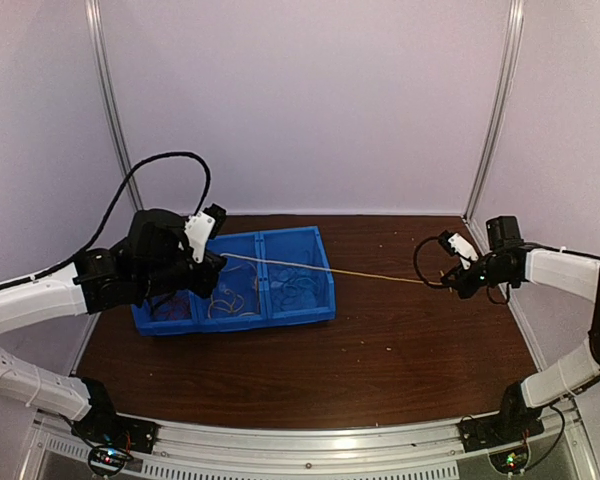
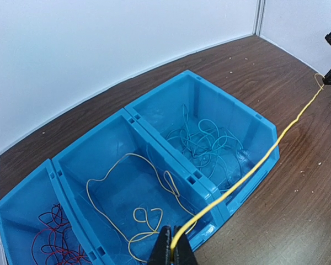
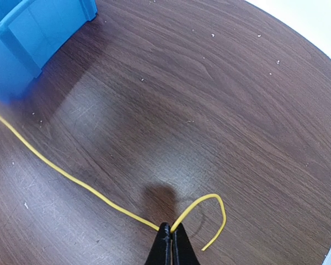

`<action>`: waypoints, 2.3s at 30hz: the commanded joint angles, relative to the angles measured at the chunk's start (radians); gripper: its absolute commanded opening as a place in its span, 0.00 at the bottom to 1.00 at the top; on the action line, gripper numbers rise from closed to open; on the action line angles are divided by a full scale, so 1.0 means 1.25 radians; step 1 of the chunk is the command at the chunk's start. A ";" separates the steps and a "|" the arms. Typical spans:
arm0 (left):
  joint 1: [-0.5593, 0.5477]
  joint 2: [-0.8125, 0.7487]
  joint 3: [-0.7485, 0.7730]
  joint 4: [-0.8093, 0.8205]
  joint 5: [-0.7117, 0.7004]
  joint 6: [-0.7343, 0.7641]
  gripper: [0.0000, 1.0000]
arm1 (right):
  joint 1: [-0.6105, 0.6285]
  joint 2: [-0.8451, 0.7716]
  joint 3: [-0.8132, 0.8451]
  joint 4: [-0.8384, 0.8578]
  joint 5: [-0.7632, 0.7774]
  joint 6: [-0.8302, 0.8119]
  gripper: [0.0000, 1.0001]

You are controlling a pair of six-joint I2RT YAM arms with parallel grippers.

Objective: Untangle the cables

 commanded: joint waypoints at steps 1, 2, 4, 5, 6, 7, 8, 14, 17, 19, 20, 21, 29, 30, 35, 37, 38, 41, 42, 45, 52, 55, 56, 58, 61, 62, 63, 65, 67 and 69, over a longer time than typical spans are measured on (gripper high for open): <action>0.015 -0.027 -0.012 -0.003 -0.040 0.005 0.00 | -0.006 0.007 0.003 0.015 0.056 0.016 0.00; 0.015 -0.029 -0.013 -0.003 -0.041 0.005 0.00 | -0.005 0.006 0.005 0.015 0.056 0.020 0.00; 0.015 -0.028 -0.015 -0.003 -0.036 0.006 0.00 | -0.005 -0.002 0.017 0.001 0.023 0.019 0.00; 0.015 -0.026 -0.016 -0.003 -0.033 0.006 0.00 | -0.006 -0.011 0.027 -0.005 -0.002 0.020 0.00; 0.015 -0.024 -0.016 -0.002 -0.028 0.005 0.00 | -0.006 -0.018 0.039 -0.006 -0.026 0.028 0.00; 0.015 -0.020 -0.016 -0.001 -0.025 0.004 0.00 | -0.006 -0.024 0.056 -0.006 -0.052 0.039 0.00; 0.015 -0.018 -0.017 0.002 -0.023 0.004 0.00 | 0.001 -0.026 0.077 -0.007 -0.073 0.052 0.00; 0.016 -0.013 -0.007 -0.001 -0.017 -0.022 0.00 | 0.166 0.023 0.247 -0.029 -0.068 0.081 0.00; 0.015 -0.029 -0.007 -0.016 -0.025 -0.043 0.00 | 0.269 0.081 0.339 -0.047 -0.047 0.082 0.00; 0.015 -0.049 -0.012 -0.029 -0.033 -0.060 0.00 | 0.334 0.129 0.407 -0.061 -0.043 0.082 0.00; 0.016 -0.060 -0.012 -0.038 -0.037 -0.067 0.00 | 0.364 0.157 0.448 -0.070 -0.041 0.080 0.00; 0.015 -0.074 -0.014 -0.048 -0.045 -0.073 0.00 | 0.398 0.188 0.489 -0.083 -0.038 0.074 0.00; 0.015 -0.208 -0.030 -0.127 -0.113 -0.117 0.00 | 0.619 0.502 0.867 -0.175 -0.037 0.061 0.00; 0.015 -0.224 -0.032 -0.134 -0.118 -0.124 0.00 | 0.636 0.547 0.927 -0.188 -0.038 0.067 0.00; 0.015 -0.269 -0.057 -0.140 -0.101 -0.161 0.00 | 0.695 0.700 1.068 -0.141 0.007 0.082 0.00; 0.016 -0.265 -0.068 -0.138 -0.087 -0.177 0.00 | 0.699 0.751 1.120 -0.137 0.031 0.091 0.01; 0.015 -0.261 -0.073 -0.134 -0.078 -0.181 0.00 | 0.697 0.766 1.132 -0.124 0.053 0.094 0.06; 0.015 -0.245 -0.084 -0.118 -0.070 -0.190 0.00 | 0.688 0.783 1.164 -0.140 0.055 0.090 0.42; 0.016 -0.237 -0.085 -0.115 -0.073 -0.191 0.00 | 0.684 0.778 1.169 -0.155 0.040 0.089 0.46; 0.015 -0.212 -0.080 -0.102 -0.086 -0.187 0.00 | 0.673 0.728 1.138 -0.189 0.015 0.082 0.51; 0.016 -0.115 -0.027 -0.045 -0.098 -0.138 0.00 | 0.639 0.481 0.854 -0.173 -0.042 0.065 0.56; 0.026 -0.049 0.007 -0.023 -0.084 -0.116 0.00 | 0.627 0.341 0.666 -0.121 -0.010 0.047 0.57; 0.035 -0.024 0.023 -0.020 -0.072 -0.112 0.00 | 0.620 0.297 0.623 -0.117 0.009 0.032 0.58; 0.062 0.029 0.059 -0.016 -0.031 -0.109 0.00 | 0.596 0.221 0.547 -0.116 0.044 0.015 0.58; 0.107 0.108 0.119 -0.018 0.018 -0.107 0.00 | 0.517 0.113 0.425 -0.103 0.036 0.023 0.59; 0.120 0.131 0.148 -0.018 0.031 -0.104 0.00 | 0.480 0.079 0.384 -0.097 0.027 0.036 0.59; 0.130 0.149 0.161 -0.017 0.041 -0.098 0.00 | 0.442 0.045 0.341 -0.085 0.017 0.046 0.59; 0.150 0.188 0.208 -0.014 0.049 -0.091 0.00 | 0.368 -0.026 0.245 -0.049 0.000 0.068 0.59; 0.178 0.223 0.231 -0.012 0.066 -0.090 0.00 | 0.308 -0.101 0.142 -0.007 -0.018 0.080 0.60; 0.207 0.252 0.235 -0.001 0.093 -0.096 0.00 | 0.266 -0.175 0.052 0.028 -0.036 0.080 0.63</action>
